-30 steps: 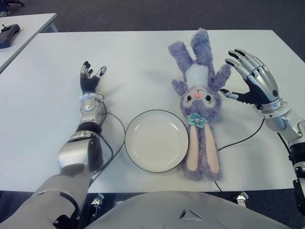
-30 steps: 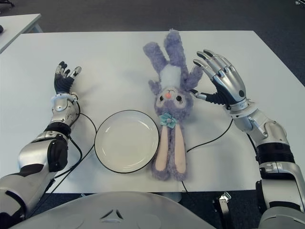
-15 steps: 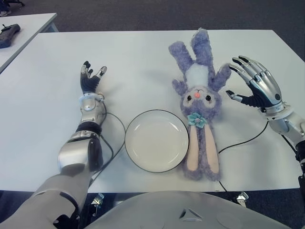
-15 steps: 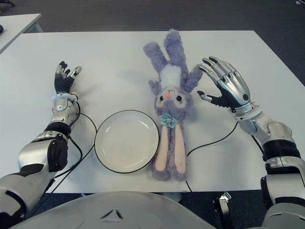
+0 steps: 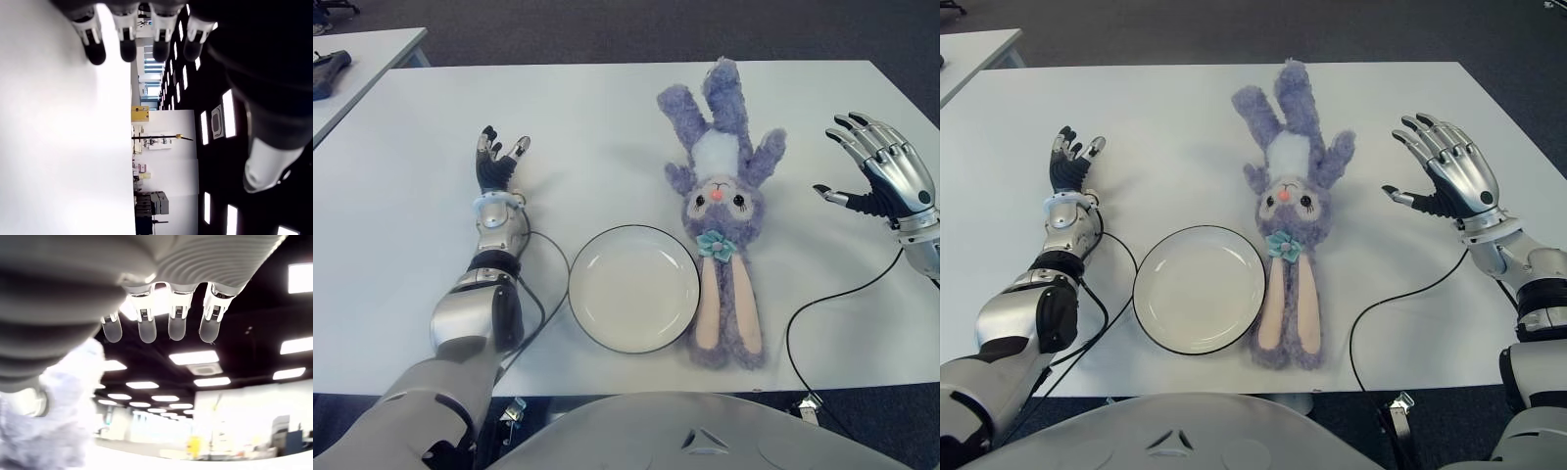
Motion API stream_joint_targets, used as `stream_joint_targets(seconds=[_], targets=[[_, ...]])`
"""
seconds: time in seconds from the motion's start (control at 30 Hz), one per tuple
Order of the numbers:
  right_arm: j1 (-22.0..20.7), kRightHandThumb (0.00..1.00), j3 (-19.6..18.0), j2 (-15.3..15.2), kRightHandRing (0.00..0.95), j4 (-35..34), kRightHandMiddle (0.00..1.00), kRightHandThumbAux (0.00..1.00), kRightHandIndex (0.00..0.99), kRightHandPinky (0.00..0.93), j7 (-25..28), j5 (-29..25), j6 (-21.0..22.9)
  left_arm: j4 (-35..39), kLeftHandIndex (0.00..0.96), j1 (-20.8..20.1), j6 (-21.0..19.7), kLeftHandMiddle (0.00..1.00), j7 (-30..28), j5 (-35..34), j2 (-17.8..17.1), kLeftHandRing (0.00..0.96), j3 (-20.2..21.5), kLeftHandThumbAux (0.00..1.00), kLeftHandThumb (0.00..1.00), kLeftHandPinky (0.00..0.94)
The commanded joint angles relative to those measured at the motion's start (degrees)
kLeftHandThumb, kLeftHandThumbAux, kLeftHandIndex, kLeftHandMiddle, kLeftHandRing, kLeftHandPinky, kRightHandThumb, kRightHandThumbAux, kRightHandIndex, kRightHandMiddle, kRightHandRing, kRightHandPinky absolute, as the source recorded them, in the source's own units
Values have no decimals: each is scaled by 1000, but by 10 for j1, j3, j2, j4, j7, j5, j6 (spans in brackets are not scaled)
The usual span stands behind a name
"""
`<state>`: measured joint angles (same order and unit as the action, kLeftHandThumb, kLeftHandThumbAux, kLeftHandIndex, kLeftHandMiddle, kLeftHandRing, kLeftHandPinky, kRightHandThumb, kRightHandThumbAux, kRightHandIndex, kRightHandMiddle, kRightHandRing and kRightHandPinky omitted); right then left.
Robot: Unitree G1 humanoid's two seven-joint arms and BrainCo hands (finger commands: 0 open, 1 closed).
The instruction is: Put the doll into the plate.
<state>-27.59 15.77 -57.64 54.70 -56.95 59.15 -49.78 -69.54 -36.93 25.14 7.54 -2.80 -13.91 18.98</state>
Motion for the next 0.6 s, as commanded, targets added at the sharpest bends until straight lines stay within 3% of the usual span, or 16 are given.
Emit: stream_joint_targets(seconds=[0.03, 0.6], targets=[[24, 301, 30, -6, 1, -22, 0, 401, 0, 29, -27, 17, 11, -77, 34, 112, -86, 57, 3, 4, 43, 37, -5, 671, 0, 21], [54, 276, 48, -27, 0, -35, 0, 297, 0, 0, 10, -10, -7, -77, 32, 113, -87, 60, 2, 6, 42, 41, -7, 626, 0, 15]])
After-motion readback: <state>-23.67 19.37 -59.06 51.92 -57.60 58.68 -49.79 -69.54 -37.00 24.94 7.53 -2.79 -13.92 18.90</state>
